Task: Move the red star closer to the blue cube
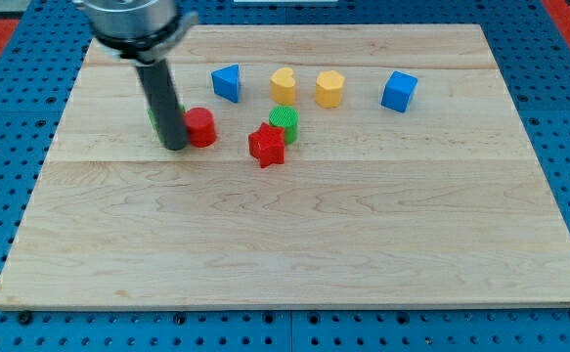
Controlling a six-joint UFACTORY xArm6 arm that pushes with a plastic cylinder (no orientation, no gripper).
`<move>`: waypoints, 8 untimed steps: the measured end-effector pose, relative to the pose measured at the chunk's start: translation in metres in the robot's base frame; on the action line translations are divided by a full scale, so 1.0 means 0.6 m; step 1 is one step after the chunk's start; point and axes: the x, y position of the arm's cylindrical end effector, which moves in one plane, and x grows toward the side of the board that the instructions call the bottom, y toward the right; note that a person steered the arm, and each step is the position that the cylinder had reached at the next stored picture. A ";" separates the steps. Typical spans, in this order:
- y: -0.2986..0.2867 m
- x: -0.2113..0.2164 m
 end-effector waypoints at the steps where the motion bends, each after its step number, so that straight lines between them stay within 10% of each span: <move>1: 0.014 -0.012; 4: -0.013 0.116; 8: 0.159 0.015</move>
